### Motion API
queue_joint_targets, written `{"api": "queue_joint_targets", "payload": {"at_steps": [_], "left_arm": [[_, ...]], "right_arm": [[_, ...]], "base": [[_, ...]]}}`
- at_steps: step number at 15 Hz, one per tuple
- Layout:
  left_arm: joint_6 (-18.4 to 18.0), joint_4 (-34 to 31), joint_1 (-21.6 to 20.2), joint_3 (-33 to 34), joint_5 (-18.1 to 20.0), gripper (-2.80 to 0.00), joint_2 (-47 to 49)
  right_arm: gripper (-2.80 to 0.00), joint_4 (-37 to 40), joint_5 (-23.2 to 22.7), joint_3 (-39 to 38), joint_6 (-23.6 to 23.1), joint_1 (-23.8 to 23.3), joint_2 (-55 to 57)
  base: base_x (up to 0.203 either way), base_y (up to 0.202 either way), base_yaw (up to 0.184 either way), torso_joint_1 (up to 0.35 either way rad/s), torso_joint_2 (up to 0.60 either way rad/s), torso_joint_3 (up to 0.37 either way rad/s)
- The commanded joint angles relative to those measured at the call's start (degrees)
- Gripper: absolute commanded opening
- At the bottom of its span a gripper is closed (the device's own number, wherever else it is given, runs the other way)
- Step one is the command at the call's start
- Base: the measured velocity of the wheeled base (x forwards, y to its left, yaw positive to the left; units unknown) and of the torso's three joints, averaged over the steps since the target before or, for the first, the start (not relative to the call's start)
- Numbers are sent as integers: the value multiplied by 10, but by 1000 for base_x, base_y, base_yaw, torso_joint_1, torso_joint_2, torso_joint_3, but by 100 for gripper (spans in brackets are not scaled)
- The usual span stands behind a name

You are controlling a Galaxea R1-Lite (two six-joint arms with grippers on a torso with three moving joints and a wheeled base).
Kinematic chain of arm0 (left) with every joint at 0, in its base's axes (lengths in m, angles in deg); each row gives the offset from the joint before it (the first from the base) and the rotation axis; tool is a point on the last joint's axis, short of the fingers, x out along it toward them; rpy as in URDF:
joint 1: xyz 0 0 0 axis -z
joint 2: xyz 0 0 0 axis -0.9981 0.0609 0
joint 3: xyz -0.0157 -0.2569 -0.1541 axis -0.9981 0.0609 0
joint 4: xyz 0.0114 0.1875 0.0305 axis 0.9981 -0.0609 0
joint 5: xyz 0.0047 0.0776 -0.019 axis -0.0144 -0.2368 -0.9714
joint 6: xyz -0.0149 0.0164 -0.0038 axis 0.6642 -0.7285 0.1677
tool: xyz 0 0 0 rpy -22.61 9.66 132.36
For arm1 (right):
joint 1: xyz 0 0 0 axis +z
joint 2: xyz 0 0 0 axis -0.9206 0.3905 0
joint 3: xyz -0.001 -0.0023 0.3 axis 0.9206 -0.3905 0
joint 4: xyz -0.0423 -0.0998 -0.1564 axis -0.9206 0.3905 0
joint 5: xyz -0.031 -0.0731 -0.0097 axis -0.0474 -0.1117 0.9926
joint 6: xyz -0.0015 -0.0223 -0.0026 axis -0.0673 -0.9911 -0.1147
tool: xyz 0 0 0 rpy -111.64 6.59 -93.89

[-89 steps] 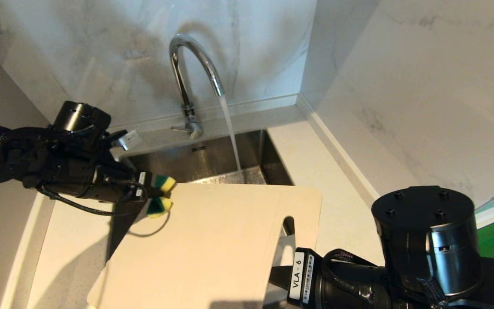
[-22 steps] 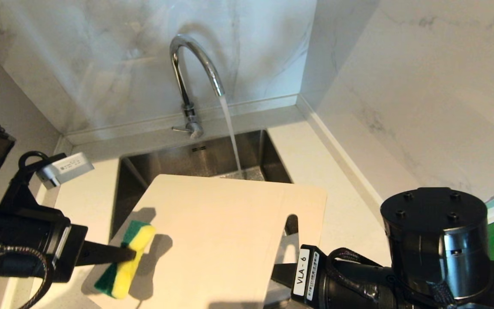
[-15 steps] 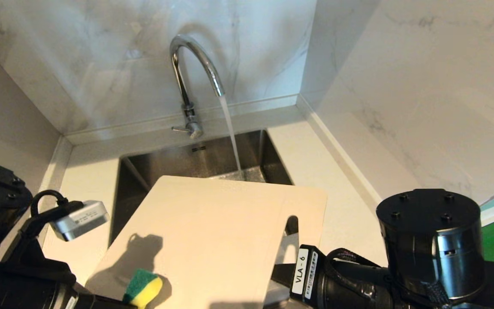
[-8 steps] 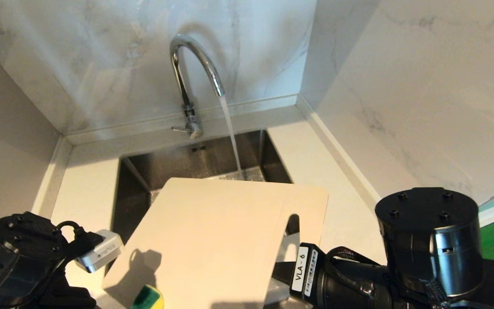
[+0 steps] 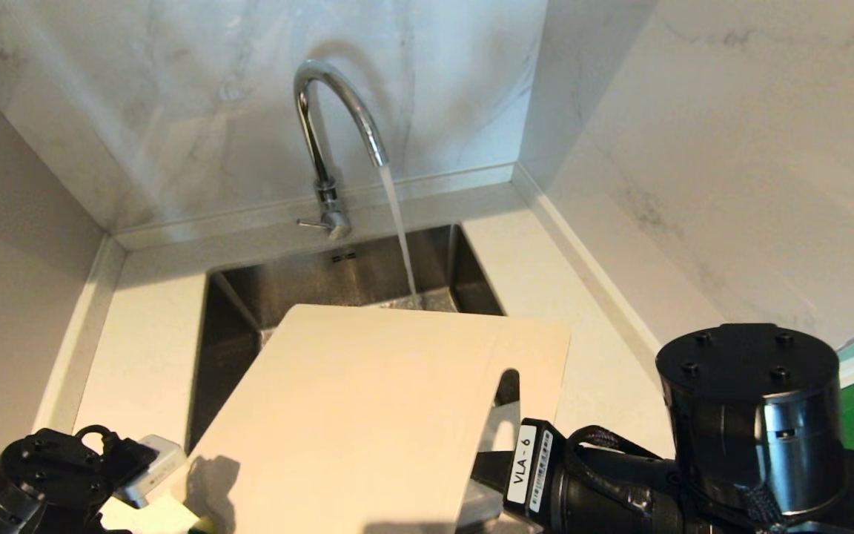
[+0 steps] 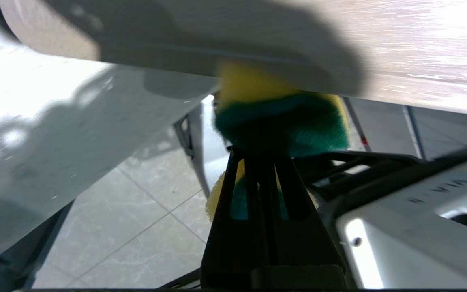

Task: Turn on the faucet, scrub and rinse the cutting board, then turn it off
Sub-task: Scrub the cutting board underwater

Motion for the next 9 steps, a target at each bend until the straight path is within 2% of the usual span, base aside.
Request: {"api": "queue_joint_targets", "payload": {"at_steps": [1,3,6,9], "left_arm": [[-29,34,-76,37,11,-280,-6],[-62,72,-138,65,38,-280,-5],[-108,90,-241,63,96,-280,-5],[-147,93,-308,54,124,-280,-8]], "right_arm": [[-280,0,0,1,-7,1,-1],[-280,0,0,-1,-7,1,-5],[-280,0,-1,-1,-7,1,-10],[-280,0,0,-6,-7,0,-13]], "base": [[0,0,0,0,0,0],[0,0,0,0,0,0],[0,0,0,0,0,0],[0,0,0,0,0,0]]}}
